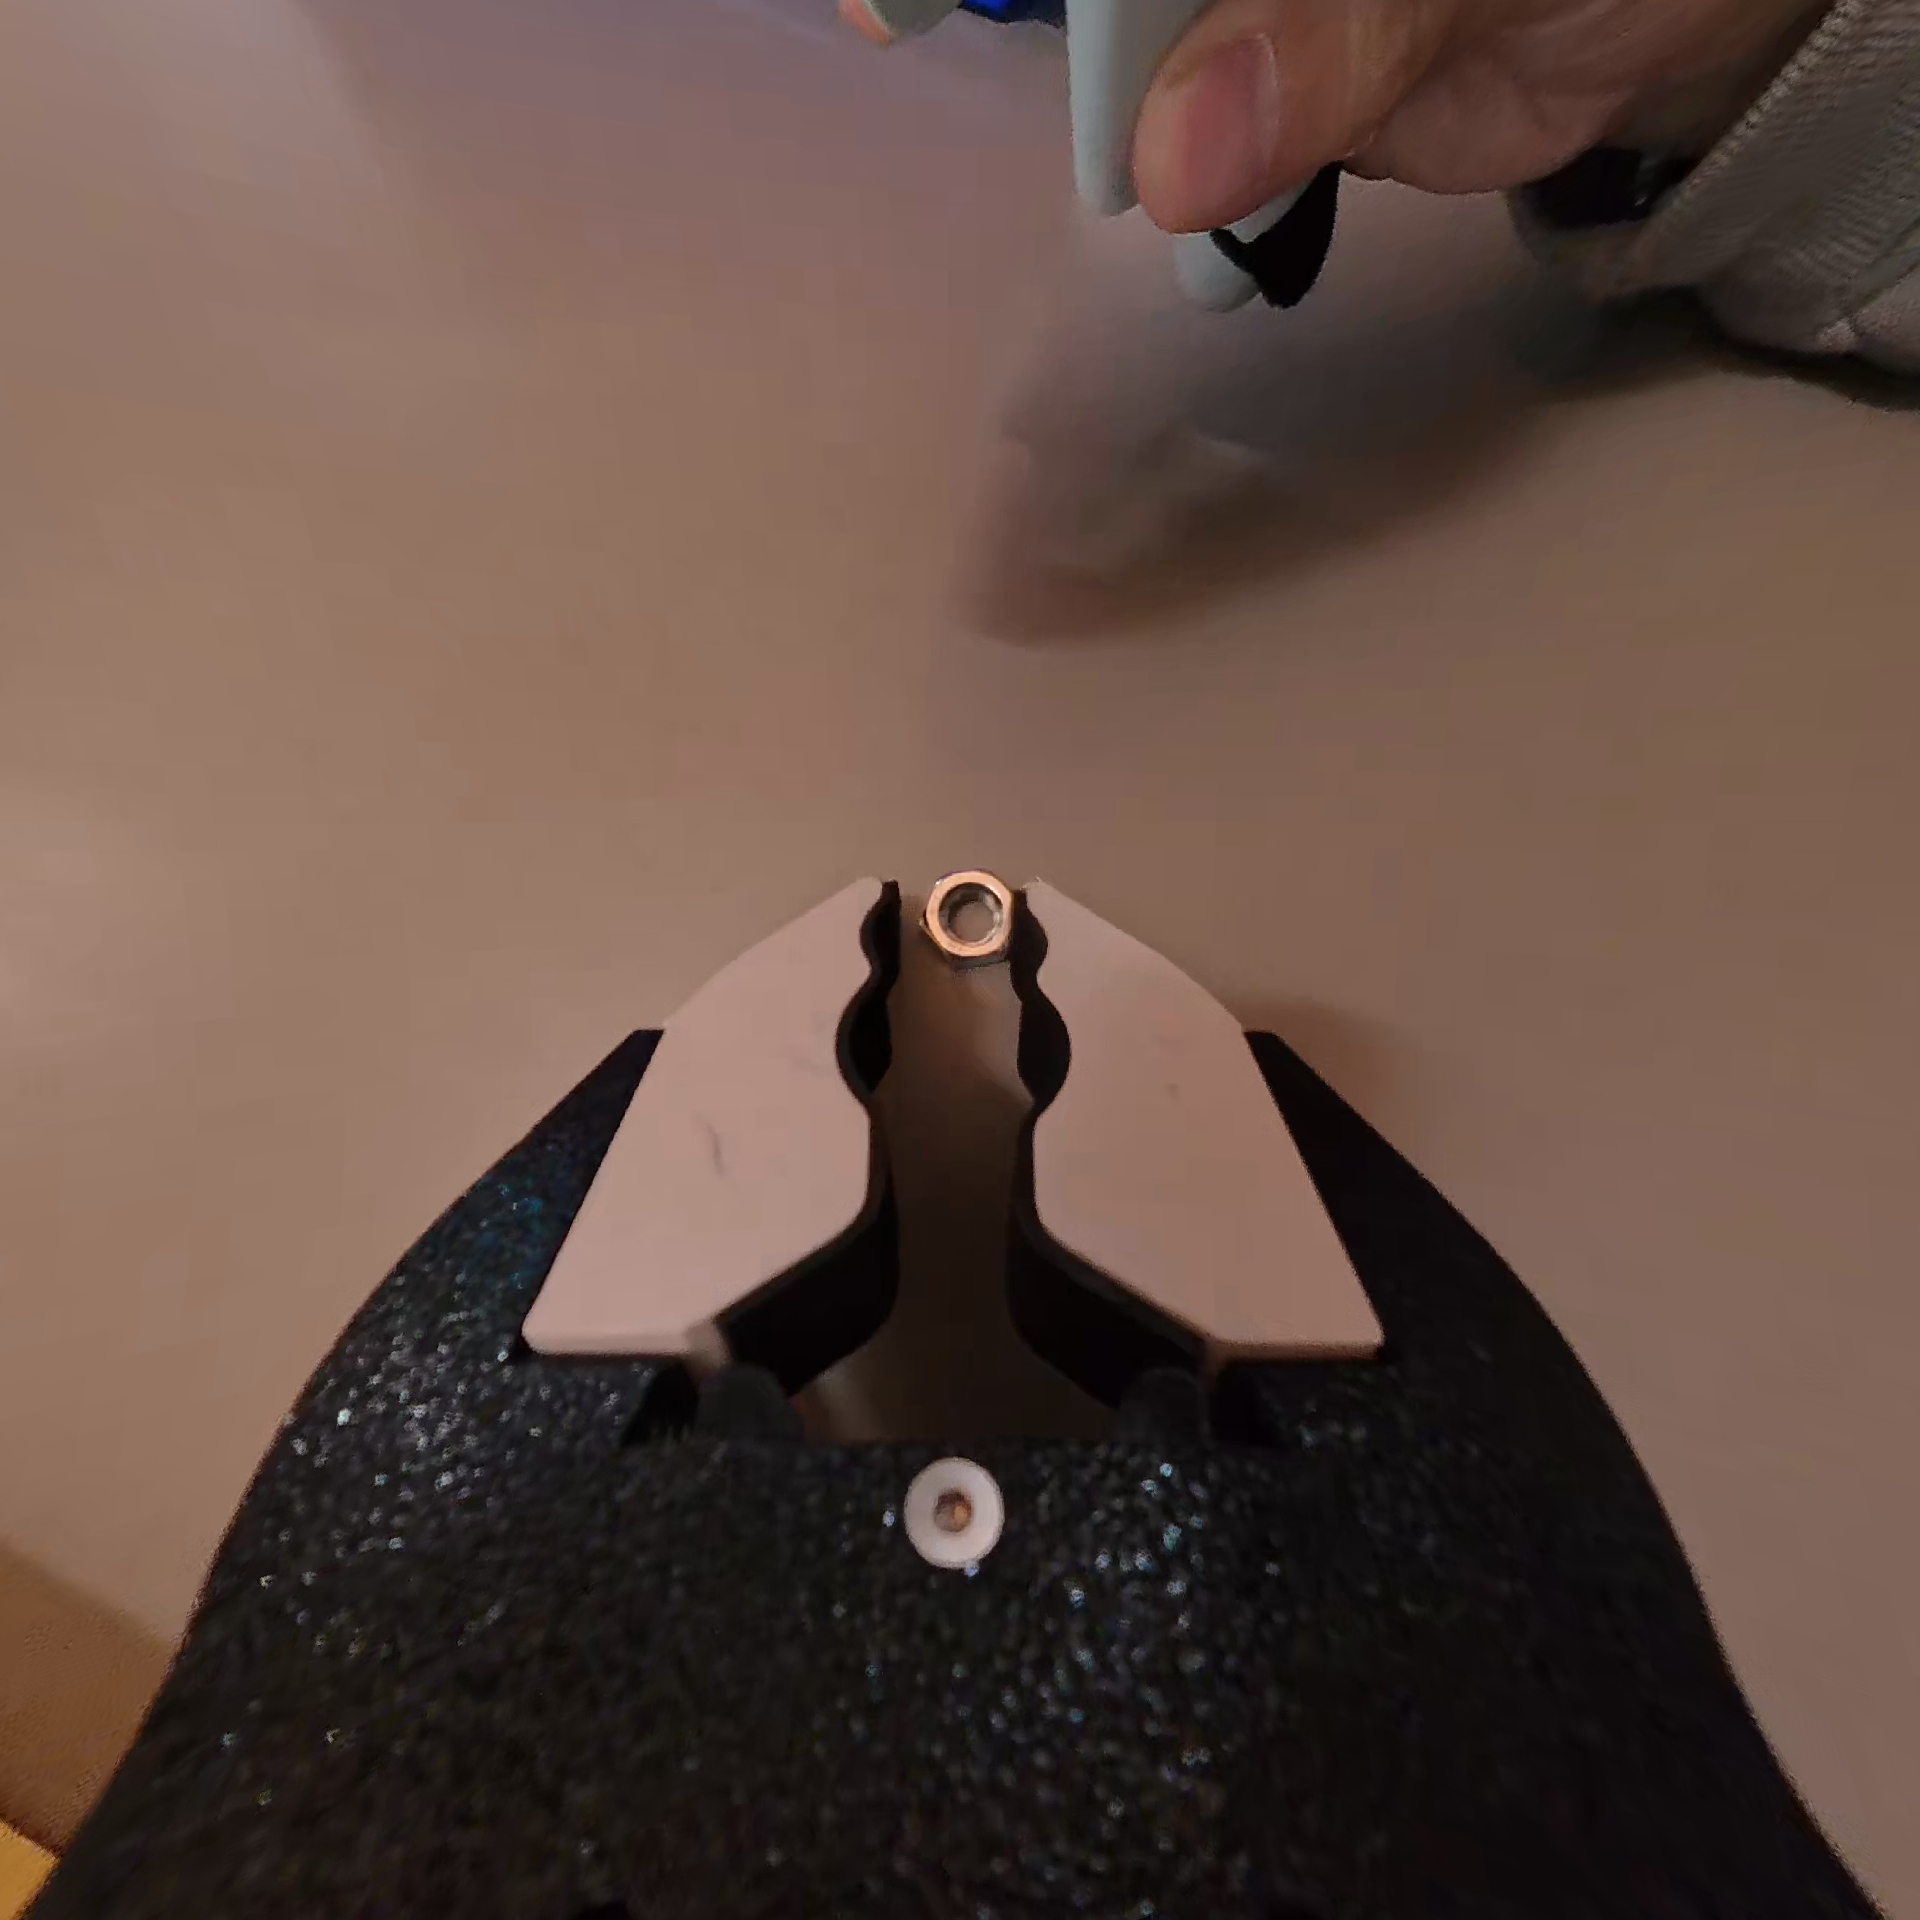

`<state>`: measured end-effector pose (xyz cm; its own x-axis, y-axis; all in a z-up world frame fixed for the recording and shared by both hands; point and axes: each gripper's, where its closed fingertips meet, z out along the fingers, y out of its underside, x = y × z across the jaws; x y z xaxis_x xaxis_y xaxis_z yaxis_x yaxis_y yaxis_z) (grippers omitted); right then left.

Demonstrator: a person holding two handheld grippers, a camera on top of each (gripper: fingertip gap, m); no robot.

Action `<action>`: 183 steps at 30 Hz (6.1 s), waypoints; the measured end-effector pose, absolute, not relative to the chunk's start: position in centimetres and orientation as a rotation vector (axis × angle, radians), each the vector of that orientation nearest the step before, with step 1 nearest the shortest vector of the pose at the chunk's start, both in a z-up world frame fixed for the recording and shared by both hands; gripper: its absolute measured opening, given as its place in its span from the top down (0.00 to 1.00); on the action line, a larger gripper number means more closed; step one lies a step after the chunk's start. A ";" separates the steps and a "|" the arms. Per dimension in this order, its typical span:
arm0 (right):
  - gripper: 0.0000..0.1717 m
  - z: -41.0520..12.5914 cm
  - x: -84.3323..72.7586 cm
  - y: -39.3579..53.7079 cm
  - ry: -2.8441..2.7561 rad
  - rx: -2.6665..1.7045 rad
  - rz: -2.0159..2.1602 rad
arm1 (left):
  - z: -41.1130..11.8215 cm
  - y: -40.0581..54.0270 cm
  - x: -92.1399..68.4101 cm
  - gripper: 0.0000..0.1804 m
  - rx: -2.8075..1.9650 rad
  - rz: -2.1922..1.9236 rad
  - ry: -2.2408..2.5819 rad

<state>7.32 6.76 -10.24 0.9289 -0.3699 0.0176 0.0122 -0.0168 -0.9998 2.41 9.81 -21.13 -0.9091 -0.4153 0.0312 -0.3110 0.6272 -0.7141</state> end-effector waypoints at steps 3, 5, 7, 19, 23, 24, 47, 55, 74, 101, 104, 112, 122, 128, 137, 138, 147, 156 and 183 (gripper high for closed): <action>0.95 -10.3 7.3 6.8 0.284 -1.568 -0.310 | -21.0 9.7 2.0 0.87 -0.591 -1.192 2.731; 0.95 -10.3 7.2 6.9 0.280 -1.570 -0.306 | -21.5 9.8 2.0 0.86 -0.559 -1.159 2.744; 0.95 -10.4 7.2 6.9 0.277 -1.573 -0.309 | -21.9 9.8 2.1 0.87 -0.543 -1.136 2.745; 0.95 -10.4 7.3 6.8 0.282 -1.570 -0.303 | -18.4 9.7 3.2 0.91 -0.558 -1.121 2.704; 0.95 -10.4 7.3 6.9 0.283 -1.572 -0.313 | -11.1 9.0 4.9 0.91 -0.528 -1.122 2.628; 0.95 -10.5 7.3 7.0 0.282 -1.573 -0.324 | -9.5 8.7 5.3 0.91 -0.514 -1.128 2.611; 0.95 -11.2 6.7 7.7 0.263 -1.654 -0.363 | -9.0 6.6 6.6 0.91 -0.241 -1.184 2.761; 0.95 -11.1 6.7 7.6 0.263 -1.650 -0.333 | -9.1 6.6 6.5 0.91 -0.270 -1.204 2.773; 0.95 -11.5 6.6 7.7 0.278 -1.654 -0.278 | -8.1 6.2 6.4 0.88 -0.204 -1.244 2.683; 0.95 -8.8 6.9 6.5 0.326 -1.458 -0.181 | -6.8 6.2 8.4 0.80 -0.287 -1.516 2.544; 0.95 -8.8 6.9 6.5 0.325 -1.457 -0.186 | -6.4 6.5 8.4 0.80 -0.291 -1.548 2.525; 0.95 -8.8 7.0 6.4 0.326 -1.453 -0.193 | -6.8 4.8 7.6 0.80 -0.224 -1.563 2.561; 0.95 -8.6 7.0 6.3 0.321 -1.452 -0.206 | -6.9 5.7 8.0 0.80 -0.260 -1.557 2.559; 0.95 -8.8 6.9 6.4 0.313 -1.465 -0.222 | -6.4 5.4 7.7 0.80 -0.247 -1.608 2.545; 0.95 -8.8 7.2 6.2 0.324 -1.460 -0.218 | -6.9 5.8 8.3 0.80 -0.290 -1.570 2.545; 0.95 -8.8 7.2 6.2 0.323 -1.459 -0.220 | -7.0 6.1 8.6 0.81 -0.304 -1.553 2.537; 0.95 -8.8 7.1 6.3 0.320 -1.462 -0.222 | -6.5 4.8 7.7 0.80 -0.249 -1.625 2.538; 0.95 -8.5 7.3 6.0 0.326 -1.452 -0.237 | -6.8 7.0 9.4 0.80 -0.358 -1.551 2.494; 0.95 -8.3 7.3 5.8 0.335 -1.438 -0.234 | -6.2 4.8 8.7 0.76 -0.288 -1.686 2.477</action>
<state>7.34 5.82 -8.29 0.9310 -0.3553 -0.0838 -0.0425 0.1224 -0.9916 8.68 4.85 -6.23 -0.9731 -0.2303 -0.0007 -0.0838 0.3572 -0.9303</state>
